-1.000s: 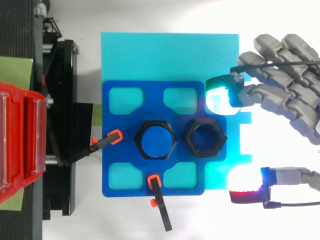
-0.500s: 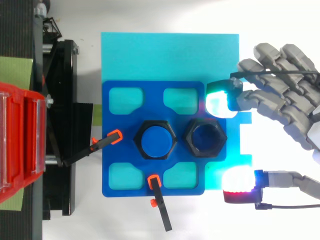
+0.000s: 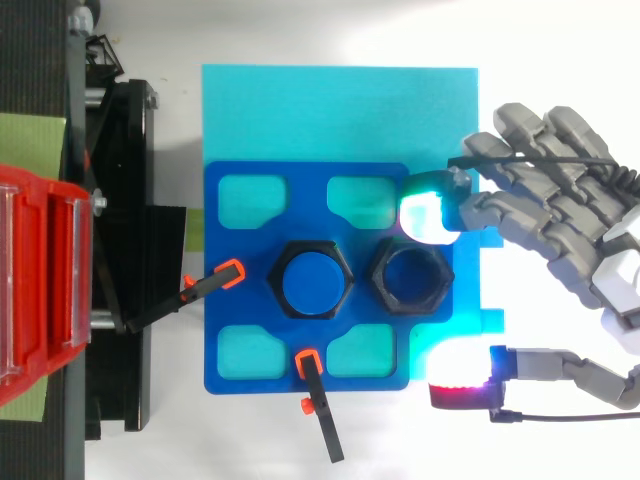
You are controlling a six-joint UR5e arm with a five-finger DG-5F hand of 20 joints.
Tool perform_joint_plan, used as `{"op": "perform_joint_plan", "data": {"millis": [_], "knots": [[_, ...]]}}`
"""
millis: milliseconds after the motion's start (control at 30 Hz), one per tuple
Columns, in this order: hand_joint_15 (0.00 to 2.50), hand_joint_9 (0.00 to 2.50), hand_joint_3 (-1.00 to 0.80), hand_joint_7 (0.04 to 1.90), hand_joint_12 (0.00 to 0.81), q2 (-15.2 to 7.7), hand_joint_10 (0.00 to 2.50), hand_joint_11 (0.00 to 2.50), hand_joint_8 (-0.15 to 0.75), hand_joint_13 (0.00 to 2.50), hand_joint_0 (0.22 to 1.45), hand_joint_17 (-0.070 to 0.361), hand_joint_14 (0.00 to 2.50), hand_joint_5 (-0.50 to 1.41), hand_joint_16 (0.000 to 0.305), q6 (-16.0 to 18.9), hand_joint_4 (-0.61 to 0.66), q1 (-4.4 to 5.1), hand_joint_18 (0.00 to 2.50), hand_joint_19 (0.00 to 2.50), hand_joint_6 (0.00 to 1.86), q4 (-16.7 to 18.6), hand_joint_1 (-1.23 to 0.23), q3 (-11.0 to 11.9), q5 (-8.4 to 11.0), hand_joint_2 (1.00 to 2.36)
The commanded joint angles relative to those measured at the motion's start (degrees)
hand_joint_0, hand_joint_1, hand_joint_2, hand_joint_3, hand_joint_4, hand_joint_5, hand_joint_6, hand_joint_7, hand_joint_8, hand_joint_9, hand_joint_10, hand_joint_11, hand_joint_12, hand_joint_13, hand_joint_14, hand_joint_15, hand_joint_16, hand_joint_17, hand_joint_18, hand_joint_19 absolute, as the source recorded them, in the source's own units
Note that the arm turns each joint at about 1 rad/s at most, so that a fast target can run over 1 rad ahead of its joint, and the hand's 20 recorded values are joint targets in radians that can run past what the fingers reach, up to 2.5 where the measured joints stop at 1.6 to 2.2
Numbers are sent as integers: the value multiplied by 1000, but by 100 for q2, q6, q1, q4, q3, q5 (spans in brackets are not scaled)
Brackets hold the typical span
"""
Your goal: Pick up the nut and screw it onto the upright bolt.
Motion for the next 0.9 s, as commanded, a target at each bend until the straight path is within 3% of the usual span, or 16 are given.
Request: {"op": "perform_joint_plan", "data": {"millis": [0, 433, 567, 733, 867], "knots": [[0, 275, -500, 714, 351, -11, 0, 0, 307, 151, 427, 98, 0, -249, 44, -9, 221, -6, 0, 0, 502, -26, -717, -1, 8, 1000], [0, 275, -500, 717, 348, -20, 0, 0, 303, 166, 433, 97, 0, -249, 43, -70, 218, -41, 0, 0, 502, 0, -719, -1, -27, 1000], [0, 278, -500, 714, 345, -239, 0, 0, 302, 176, 437, 96, 0, -249, 43, -44, 216, -50, 0, 0, 502, 27, -717, 17, -9, 1000], [0, 280, -500, 714, 341, -239, 0, 0, 300, 187, 442, 93, 0, -248, 41, -44, 214, -59, 1, 0, 502, 185, -709, 43, -18, 1000], [0, 294, -500, 725, 340, -239, 0, 0, 301, 207, 447, 92, 0, -246, 41, -44, 218, -59, 20, 0, 502, 106, -709, 43, -18, 1000]]}}
